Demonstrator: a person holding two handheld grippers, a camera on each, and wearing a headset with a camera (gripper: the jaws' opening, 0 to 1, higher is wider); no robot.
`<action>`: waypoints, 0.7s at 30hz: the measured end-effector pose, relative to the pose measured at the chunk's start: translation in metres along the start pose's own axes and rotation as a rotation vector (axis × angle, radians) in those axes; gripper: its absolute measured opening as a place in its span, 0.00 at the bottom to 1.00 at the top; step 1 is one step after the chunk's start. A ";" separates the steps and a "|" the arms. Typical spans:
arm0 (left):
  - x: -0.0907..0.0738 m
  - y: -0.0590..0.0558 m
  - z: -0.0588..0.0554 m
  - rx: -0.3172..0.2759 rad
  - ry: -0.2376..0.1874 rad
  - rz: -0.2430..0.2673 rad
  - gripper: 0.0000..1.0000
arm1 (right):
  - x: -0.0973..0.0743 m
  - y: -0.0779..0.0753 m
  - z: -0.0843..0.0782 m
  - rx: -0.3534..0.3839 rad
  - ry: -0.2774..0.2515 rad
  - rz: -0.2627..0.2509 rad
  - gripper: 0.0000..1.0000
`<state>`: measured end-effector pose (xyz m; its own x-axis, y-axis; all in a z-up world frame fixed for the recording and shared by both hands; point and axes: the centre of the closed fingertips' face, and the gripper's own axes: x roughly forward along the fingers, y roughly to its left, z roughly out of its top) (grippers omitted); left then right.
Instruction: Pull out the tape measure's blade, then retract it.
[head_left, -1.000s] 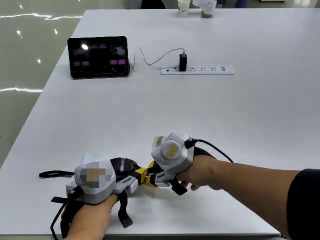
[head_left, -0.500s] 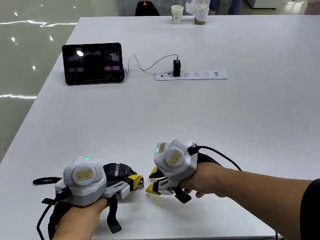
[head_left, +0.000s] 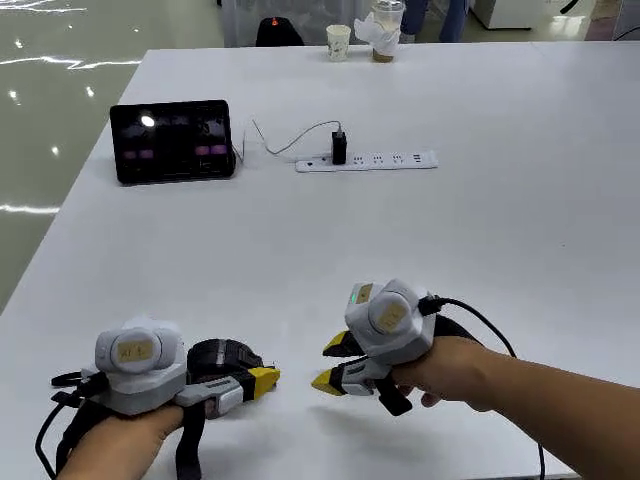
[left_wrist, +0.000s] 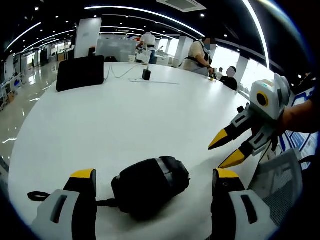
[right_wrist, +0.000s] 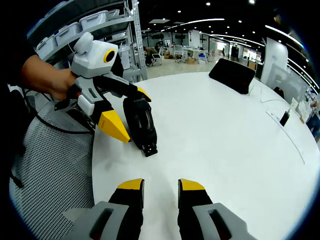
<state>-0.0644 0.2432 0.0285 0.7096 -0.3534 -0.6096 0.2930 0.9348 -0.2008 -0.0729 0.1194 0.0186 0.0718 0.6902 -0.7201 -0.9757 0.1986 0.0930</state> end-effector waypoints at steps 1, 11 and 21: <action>0.000 0.000 0.001 0.000 -0.003 -0.004 0.96 | -0.003 -0.002 -0.002 0.006 -0.003 -0.006 0.24; -0.012 -0.012 0.002 0.052 0.012 -0.146 0.99 | -0.039 -0.014 -0.021 0.049 -0.019 -0.051 0.31; -0.024 0.002 -0.003 0.087 0.029 -0.150 0.99 | -0.063 -0.011 -0.053 0.081 -0.011 -0.048 0.45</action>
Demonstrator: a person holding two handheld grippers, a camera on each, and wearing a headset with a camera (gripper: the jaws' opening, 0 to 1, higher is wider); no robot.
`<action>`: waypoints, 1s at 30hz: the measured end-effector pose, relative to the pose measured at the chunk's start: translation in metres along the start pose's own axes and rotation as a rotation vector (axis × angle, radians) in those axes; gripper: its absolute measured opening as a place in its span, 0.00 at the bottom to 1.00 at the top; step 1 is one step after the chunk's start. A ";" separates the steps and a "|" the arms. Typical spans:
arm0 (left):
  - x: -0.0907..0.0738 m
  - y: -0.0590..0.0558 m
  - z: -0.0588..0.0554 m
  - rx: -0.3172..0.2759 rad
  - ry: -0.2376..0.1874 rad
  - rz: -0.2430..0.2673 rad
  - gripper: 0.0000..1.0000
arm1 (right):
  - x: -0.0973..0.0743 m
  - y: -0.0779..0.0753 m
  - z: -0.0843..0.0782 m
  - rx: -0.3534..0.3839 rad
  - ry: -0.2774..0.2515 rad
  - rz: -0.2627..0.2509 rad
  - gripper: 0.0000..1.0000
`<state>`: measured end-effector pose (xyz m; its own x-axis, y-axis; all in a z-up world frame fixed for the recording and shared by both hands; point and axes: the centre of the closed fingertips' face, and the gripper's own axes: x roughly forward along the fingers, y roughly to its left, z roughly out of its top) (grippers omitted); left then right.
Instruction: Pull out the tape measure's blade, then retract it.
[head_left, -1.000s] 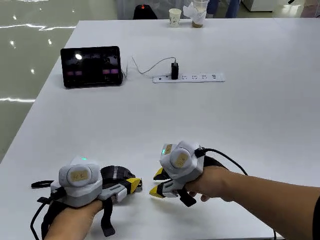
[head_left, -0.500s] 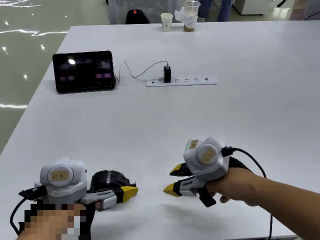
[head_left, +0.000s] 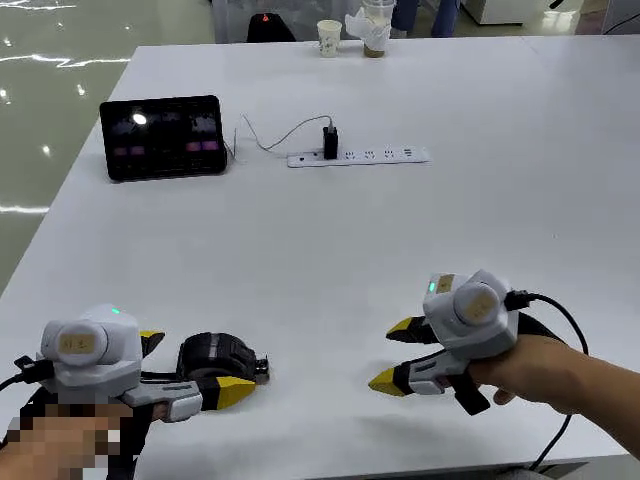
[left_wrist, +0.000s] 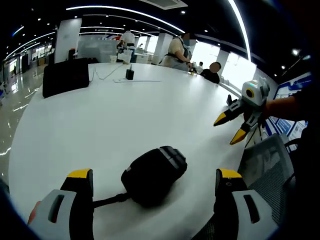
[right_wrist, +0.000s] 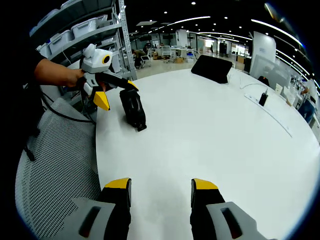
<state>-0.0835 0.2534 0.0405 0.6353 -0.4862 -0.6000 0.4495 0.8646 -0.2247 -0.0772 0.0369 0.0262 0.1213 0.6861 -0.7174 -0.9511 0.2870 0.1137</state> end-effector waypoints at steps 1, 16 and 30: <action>-0.002 0.002 -0.001 0.003 0.004 0.000 0.99 | -0.003 -0.001 -0.004 0.012 -0.003 -0.001 0.47; -0.025 0.020 -0.012 0.075 0.045 -0.023 0.99 | -0.045 -0.032 -0.031 0.049 -0.044 -0.109 0.71; -0.037 0.023 -0.010 0.079 0.059 -0.052 0.99 | -0.082 -0.044 -0.065 0.151 -0.083 -0.147 0.93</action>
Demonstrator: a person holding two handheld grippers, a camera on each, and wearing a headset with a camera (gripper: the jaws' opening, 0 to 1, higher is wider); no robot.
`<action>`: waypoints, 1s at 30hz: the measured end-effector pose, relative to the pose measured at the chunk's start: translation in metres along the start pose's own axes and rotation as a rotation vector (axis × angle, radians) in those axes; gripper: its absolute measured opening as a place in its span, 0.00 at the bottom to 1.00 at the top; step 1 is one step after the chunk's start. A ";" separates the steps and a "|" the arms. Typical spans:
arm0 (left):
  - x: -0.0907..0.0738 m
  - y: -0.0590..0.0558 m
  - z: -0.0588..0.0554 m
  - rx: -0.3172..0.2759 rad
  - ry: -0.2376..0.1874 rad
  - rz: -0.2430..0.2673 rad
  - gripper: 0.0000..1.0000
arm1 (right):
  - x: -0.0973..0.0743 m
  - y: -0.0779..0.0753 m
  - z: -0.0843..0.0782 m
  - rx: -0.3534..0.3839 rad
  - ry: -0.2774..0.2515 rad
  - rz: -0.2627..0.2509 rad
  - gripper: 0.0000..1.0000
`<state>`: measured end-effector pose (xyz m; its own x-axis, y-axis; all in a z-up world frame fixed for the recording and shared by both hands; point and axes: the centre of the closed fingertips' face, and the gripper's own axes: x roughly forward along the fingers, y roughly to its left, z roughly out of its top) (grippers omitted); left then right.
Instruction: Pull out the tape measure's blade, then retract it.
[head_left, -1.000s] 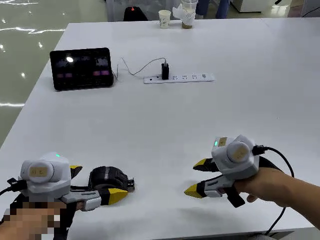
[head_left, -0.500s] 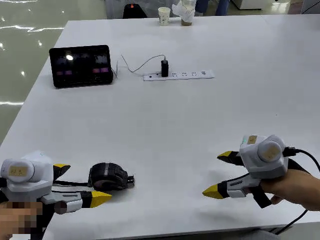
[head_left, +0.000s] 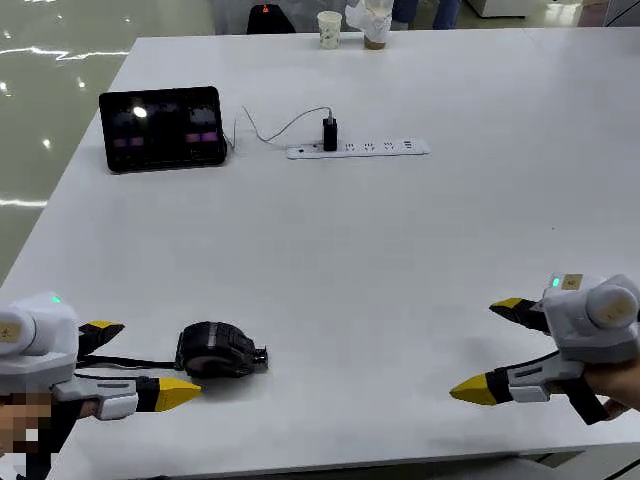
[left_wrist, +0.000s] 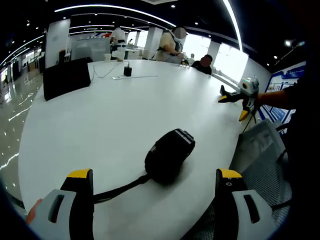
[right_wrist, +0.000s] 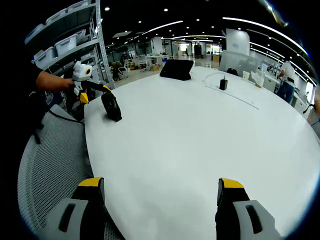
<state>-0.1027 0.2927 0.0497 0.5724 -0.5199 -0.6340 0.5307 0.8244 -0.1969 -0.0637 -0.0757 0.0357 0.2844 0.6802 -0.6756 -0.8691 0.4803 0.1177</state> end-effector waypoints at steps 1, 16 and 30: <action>0.000 0.000 -0.001 0.004 0.006 -0.001 0.99 | -0.004 -0.001 -0.002 0.005 -0.003 -0.011 0.94; -0.009 0.008 0.002 0.016 0.010 0.013 0.99 | -0.038 -0.019 -0.034 0.022 0.033 -0.050 0.99; -0.014 0.008 -0.002 0.011 0.027 -0.001 0.99 | -0.038 -0.016 -0.036 0.036 0.026 -0.055 0.99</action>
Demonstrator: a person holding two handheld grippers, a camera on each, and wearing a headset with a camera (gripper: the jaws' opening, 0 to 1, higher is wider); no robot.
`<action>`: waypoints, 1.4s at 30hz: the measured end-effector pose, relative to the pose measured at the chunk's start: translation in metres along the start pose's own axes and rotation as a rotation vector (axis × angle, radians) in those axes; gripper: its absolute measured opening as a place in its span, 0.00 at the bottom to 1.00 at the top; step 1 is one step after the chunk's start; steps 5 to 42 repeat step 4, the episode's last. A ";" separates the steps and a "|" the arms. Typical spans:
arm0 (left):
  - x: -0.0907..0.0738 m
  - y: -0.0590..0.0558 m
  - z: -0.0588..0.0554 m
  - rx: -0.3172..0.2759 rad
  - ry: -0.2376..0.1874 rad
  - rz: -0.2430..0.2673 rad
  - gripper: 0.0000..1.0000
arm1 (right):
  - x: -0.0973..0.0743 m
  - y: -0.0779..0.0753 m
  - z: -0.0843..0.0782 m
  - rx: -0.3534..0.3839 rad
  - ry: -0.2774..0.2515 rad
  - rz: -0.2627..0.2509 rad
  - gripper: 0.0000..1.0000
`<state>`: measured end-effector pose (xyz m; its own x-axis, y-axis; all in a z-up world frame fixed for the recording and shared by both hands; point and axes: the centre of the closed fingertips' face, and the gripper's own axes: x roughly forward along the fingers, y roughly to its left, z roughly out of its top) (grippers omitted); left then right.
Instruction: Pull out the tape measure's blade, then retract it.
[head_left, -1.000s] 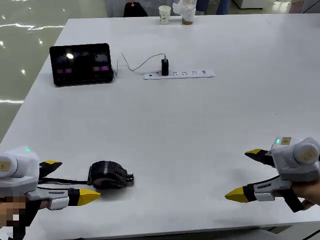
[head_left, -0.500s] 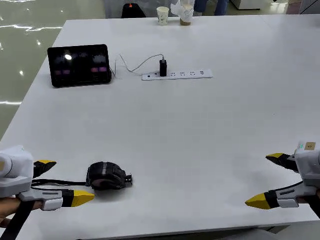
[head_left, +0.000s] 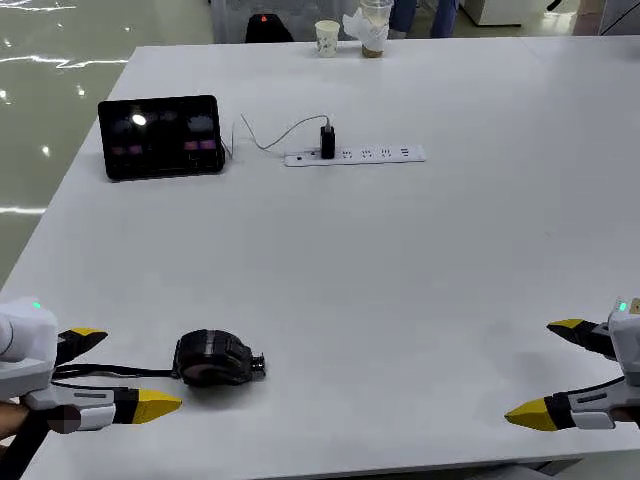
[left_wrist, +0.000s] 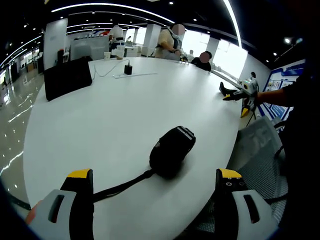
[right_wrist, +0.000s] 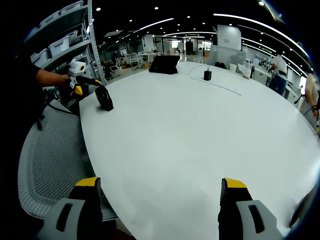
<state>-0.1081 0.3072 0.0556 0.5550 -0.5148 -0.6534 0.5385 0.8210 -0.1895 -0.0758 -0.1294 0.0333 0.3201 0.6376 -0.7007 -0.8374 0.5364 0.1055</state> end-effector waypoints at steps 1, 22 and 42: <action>-0.001 0.001 0.000 0.001 -0.001 0.002 0.99 | 0.000 0.000 0.001 -0.002 -0.001 0.003 0.99; -0.002 0.002 0.001 0.002 -0.002 0.002 0.99 | 0.000 0.000 0.003 -0.007 -0.003 0.005 0.99; -0.002 0.002 0.001 0.002 -0.002 0.002 0.99 | 0.000 0.000 0.003 -0.007 -0.003 0.005 0.99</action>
